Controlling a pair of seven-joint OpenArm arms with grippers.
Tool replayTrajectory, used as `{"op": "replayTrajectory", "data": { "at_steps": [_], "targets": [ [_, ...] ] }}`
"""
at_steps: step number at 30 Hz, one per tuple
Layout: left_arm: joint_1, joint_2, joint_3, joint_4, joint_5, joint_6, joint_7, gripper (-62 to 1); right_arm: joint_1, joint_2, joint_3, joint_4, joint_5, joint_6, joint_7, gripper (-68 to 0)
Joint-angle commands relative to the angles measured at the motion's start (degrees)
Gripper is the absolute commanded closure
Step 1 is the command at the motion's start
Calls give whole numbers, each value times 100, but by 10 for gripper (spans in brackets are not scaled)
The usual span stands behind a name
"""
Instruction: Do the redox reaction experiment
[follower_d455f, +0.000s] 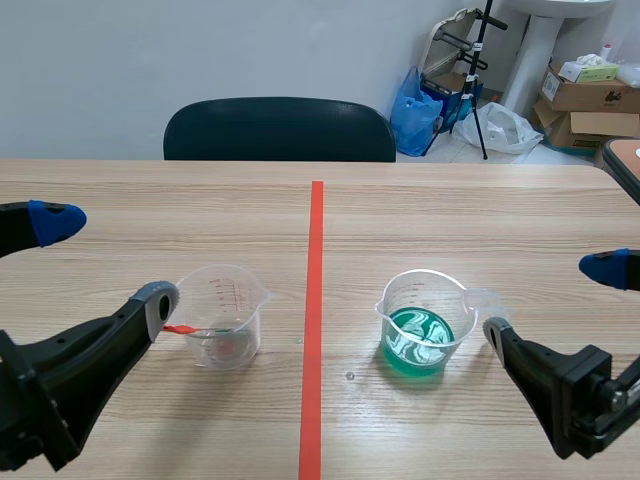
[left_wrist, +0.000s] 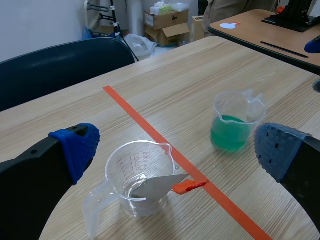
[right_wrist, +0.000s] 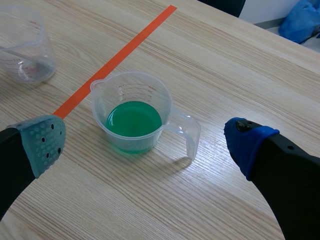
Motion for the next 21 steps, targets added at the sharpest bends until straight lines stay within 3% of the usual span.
{"op": "replayTrajectory", "data": {
  "at_steps": [1,13,21],
  "targets": [
    [11,13,-33,55,-55,-11,-79,-623,52,26,48,90,61,0,105,-679],
    [11,13,-33,55,-55,-11,-79,-623,603,28,-118,79,42,2,98,-679],
    [11,13,-33,55,-55,-11,-79,-623,1434,31,-713,79,-448,4,-55,-679]
  ]
}}
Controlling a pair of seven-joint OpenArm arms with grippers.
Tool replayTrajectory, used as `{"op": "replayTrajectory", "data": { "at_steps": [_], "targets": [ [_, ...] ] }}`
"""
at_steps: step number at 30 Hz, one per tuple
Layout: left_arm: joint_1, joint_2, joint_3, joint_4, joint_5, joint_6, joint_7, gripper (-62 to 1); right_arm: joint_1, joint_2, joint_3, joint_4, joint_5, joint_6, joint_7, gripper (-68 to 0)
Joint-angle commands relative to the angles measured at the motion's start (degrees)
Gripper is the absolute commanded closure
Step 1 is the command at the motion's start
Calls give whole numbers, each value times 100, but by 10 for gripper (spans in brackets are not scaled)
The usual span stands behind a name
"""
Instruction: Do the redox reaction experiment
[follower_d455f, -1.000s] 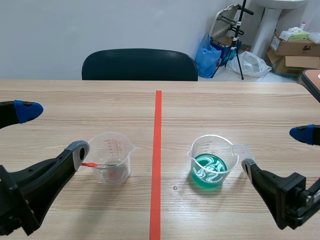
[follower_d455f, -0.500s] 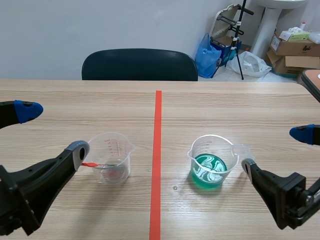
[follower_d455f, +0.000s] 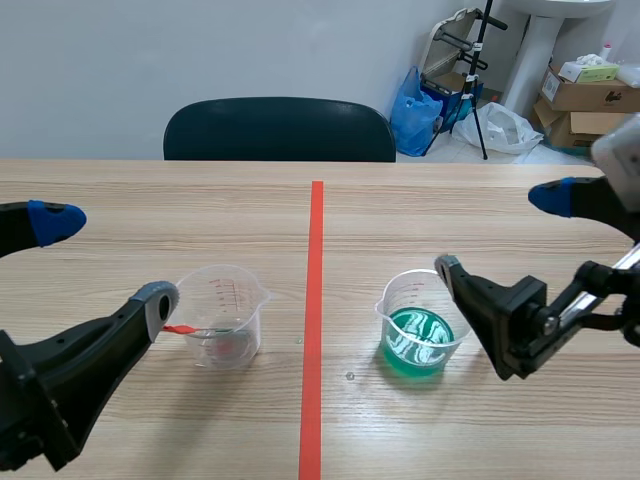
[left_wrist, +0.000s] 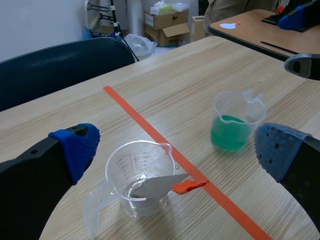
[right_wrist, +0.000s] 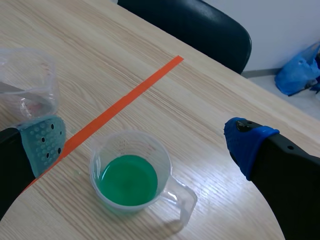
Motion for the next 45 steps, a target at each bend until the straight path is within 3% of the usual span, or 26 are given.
{"op": "replayTrajectory", "data": {
  "at_steps": [1,10,13,16,21,26,30,39,45],
  "targets": [
    [11,13,-33,55,-57,-11,-79,-623,210,33,-37,79,-76,-22,-46,-679],
    [24,11,-33,55,-11,-7,-79,-623,1233,31,-918,-485,-157,505,50,-679],
    [212,13,-37,55,2,170,-101,-623,1567,28,-1316,-774,-157,708,66,-679],
    [540,13,-105,55,387,258,-315,-623,1886,28,-1692,-997,-160,870,66,-679],
    [1239,17,-452,55,1023,426,-789,-623,2310,26,-2284,-1241,-162,883,129,-679],
    [1952,59,-962,55,1320,439,-1080,-623,2651,-28,-2859,-1309,-450,881,306,-679],
    [2485,197,-1314,55,1565,632,-1425,-623,2859,-120,-3311,-1349,-662,879,487,-679],
    [3257,551,-1788,55,2166,1202,-2081,-623,3324,-640,-4144,-1751,-1193,876,566,-679],
    [3257,741,-2022,55,2566,1316,-2625,-623,3633,-1001,-4470,-2129,-1604,809,752,-679]
  ]
}}
